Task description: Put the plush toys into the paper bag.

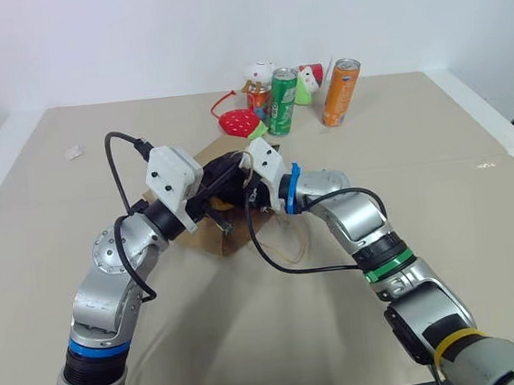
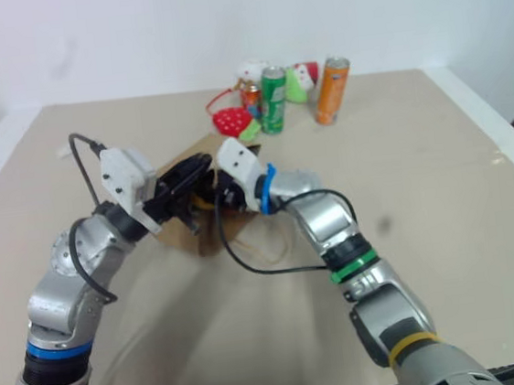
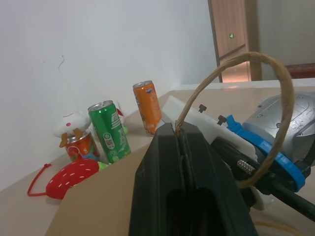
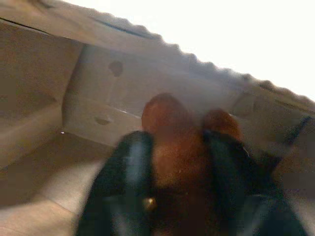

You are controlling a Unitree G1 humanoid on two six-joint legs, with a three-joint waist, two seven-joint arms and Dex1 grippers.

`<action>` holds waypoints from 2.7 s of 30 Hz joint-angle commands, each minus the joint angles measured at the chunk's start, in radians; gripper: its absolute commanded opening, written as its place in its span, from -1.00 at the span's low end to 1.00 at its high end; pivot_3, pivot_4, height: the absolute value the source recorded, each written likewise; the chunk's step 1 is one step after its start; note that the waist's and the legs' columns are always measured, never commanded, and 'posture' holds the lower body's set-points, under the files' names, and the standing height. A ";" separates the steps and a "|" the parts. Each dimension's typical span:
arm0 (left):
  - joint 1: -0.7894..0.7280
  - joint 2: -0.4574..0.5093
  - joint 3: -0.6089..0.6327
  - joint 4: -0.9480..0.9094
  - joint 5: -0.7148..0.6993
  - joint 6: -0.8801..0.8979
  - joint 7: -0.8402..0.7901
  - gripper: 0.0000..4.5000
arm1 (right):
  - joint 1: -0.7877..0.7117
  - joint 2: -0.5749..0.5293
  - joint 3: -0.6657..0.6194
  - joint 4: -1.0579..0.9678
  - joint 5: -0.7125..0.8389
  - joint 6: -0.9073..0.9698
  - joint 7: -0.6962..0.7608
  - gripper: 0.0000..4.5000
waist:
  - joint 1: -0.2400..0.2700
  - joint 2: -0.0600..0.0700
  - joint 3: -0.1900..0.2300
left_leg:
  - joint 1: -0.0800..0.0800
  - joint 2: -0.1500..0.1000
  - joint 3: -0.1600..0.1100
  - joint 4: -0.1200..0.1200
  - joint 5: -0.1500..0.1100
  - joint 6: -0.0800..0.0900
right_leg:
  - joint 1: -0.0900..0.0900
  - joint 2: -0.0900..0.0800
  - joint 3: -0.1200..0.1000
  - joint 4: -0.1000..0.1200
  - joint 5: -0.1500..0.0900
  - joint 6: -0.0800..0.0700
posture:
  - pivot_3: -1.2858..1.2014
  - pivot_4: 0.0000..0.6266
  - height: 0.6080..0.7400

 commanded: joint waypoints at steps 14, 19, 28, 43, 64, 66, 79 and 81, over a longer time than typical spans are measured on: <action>-0.030 -0.003 0.013 -0.004 -0.007 -0.017 0.001 -1.00 | 0.248 -0.292 -0.198 -0.453 0.187 0.328 0.119 0.96 | 0.002 0.000 0.000 | 0.000 0.000 -0.001 0.000 0.000 0.000 | 0.001 0.000 -0.001 0.000 0.000 0.000 | 0.03 -0.52 1.00; -0.032 -0.006 0.010 -0.002 -0.008 -0.017 -0.001 -1.00 | 0.395 -0.337 -0.194 -0.489 0.194 0.406 0.085 0.96 | 0.002 0.000 0.000 | 0.000 -0.001 0.000 0.000 0.000 0.000 | 0.001 -0.001 0.000 0.000 -0.001 0.000 | 0.03 -0.52 1.00; -0.033 -0.006 0.014 0.001 -0.006 -0.017 -0.009 -1.00 | 0.461 -0.299 -0.167 -0.475 0.167 0.370 0.026 0.37 | -0.001 0.000 0.000 | 0.002 0.000 -0.001 0.000 0.000 0.000 | 0.001 0.002 0.000 0.001 0.000 0.000 | 0.03 -0.52 1.00; -0.023 -0.007 0.011 -0.006 -0.006 -0.015 -0.008 -1.00 | 0.415 -0.265 -0.215 -0.453 0.193 0.344 0.034 -0.98 | 0.000 0.000 0.000 | 0.001 0.000 0.000 0.000 0.000 0.000 | 0.001 0.001 0.001 0.000 0.000 0.000 | 0.03 -0.52 1.00; -0.074 -0.094 0.024 0.074 -0.010 -0.026 0.050 -1.00 | 0.098 -0.851 -0.517 -0.479 0.670 0.718 0.405 -0.98 | 0.001 0.000 0.001 | 0.001 0.000 0.000 0.000 -0.001 0.001 | 0.001 0.001 0.001 -0.001 -0.001 0.000 | 0.03 -0.52 1.00; -0.069 -0.103 0.015 0.080 -0.004 -0.032 0.053 -1.00 | 0.090 -0.838 -0.484 -0.467 0.645 0.700 0.386 -0.98 | 0.001 0.000 0.001 | 0.001 0.000 0.000 0.000 -0.001 0.001 | 0.001 0.001 0.001 -0.001 -0.001 0.000 | 0.03 -0.52 1.00; -0.071 -0.117 0.009 0.108 0.025 -0.054 0.060 -1.00 | 0.100 -0.665 -0.338 -0.362 0.407 0.468 0.254 -0.98 | 0.002 0.001 0.001 | -0.001 -0.001 0.000 0.000 -0.001 0.001 | 0.000 0.000 0.001 -0.001 -0.001 0.001 | 0.03 -0.52 1.00; -0.070 -0.115 0.009 0.108 0.026 -0.054 0.059 -1.00 | 0.099 -0.660 -0.343 -0.359 0.412 0.473 0.254 -0.98 | 0.001 0.001 0.001 | 0.000 -0.001 0.000 0.000 -0.001 0.001 | 0.000 0.000 0.001 -0.001 -0.001 0.001 | 0.03 -0.52 1.00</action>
